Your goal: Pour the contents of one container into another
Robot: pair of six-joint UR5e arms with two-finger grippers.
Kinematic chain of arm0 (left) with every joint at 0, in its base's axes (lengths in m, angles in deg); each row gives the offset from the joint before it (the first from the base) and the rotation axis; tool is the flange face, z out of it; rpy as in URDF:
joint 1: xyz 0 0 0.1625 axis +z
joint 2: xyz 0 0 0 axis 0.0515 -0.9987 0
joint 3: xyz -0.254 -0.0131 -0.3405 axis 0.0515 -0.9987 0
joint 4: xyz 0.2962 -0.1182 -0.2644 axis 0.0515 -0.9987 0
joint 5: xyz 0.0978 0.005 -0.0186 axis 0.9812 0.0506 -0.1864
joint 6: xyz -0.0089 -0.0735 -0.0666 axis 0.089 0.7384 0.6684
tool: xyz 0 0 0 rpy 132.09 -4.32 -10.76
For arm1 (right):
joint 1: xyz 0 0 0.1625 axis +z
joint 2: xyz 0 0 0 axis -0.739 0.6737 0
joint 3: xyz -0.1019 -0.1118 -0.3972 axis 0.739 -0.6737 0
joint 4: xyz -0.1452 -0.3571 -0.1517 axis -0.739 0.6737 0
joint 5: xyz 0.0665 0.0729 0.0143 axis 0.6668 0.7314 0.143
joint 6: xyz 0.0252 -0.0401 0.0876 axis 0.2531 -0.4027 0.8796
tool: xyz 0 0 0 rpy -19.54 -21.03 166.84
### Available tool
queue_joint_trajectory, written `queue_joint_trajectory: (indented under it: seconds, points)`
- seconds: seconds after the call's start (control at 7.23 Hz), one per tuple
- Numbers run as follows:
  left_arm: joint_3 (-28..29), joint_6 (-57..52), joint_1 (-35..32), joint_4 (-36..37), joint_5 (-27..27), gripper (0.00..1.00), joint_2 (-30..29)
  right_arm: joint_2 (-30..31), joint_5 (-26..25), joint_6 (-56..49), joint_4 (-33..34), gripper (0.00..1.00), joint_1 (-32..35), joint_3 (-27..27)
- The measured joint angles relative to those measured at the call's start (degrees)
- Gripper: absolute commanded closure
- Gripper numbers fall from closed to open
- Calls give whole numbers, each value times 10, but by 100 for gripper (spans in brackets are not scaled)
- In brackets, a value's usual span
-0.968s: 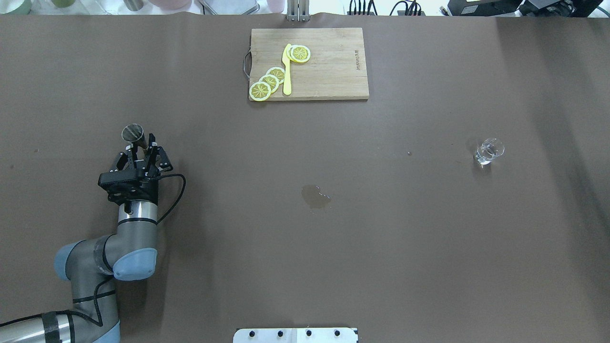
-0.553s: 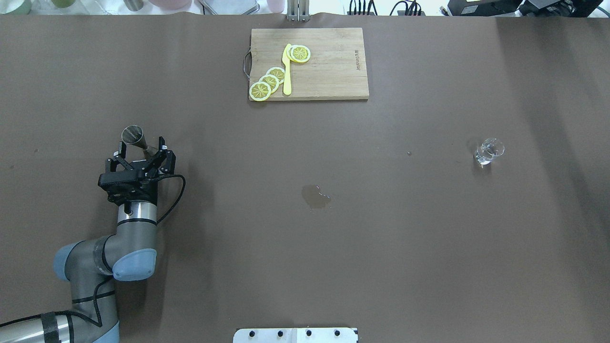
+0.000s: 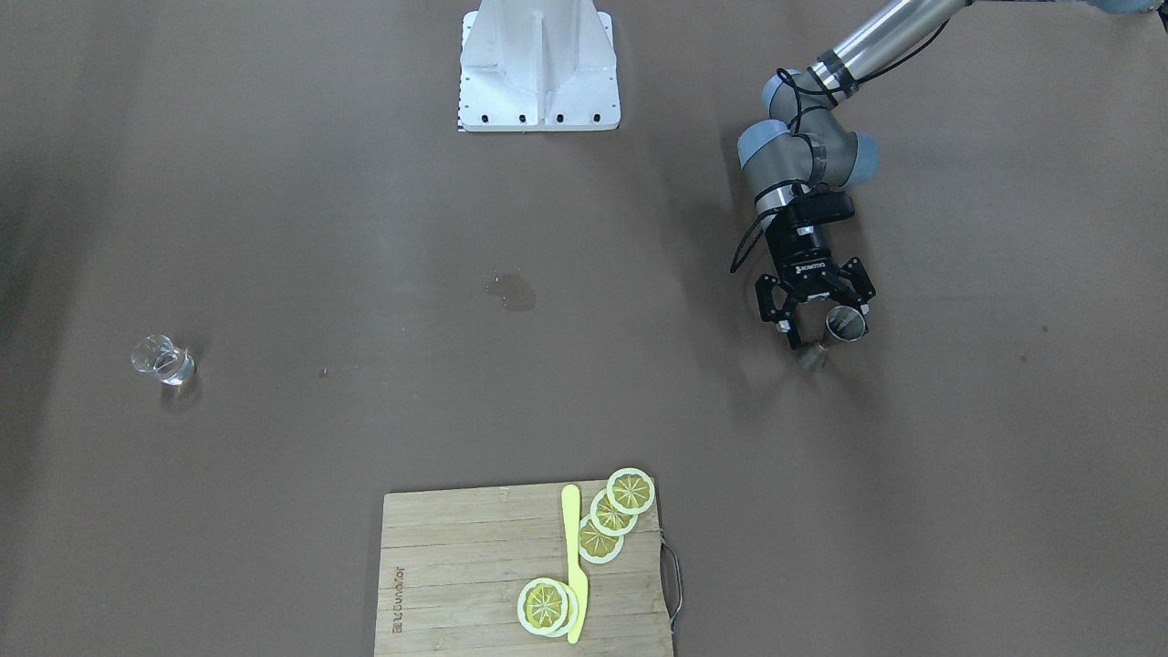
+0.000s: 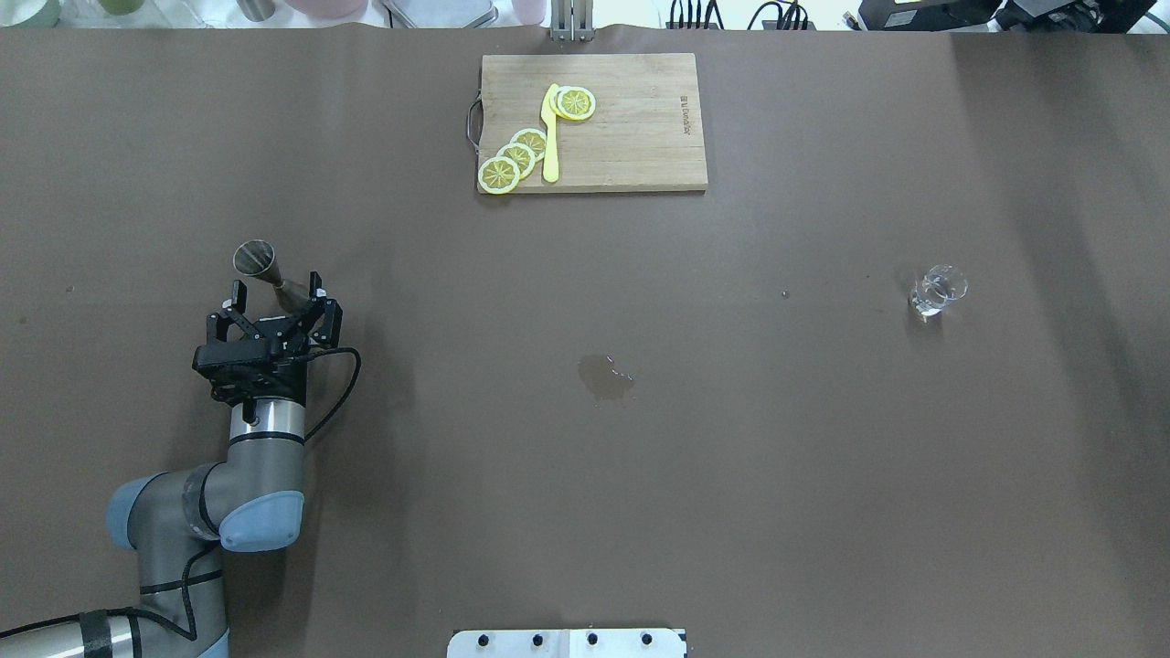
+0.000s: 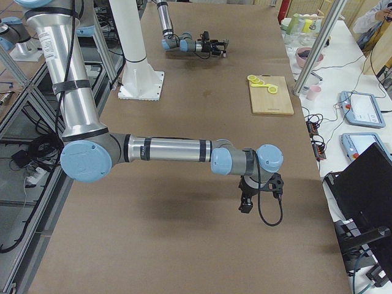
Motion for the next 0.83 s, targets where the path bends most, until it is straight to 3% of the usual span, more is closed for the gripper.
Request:
queue_joint_trajectory:
  seconds: [0.41,0.83]
  points:
    - [-15,0,28,-1,13,1,10,15,0,0,-1,0,9,6]
    - [-69,-1,63,1,24,1,60,28,-2,0,-1,0,13,27]
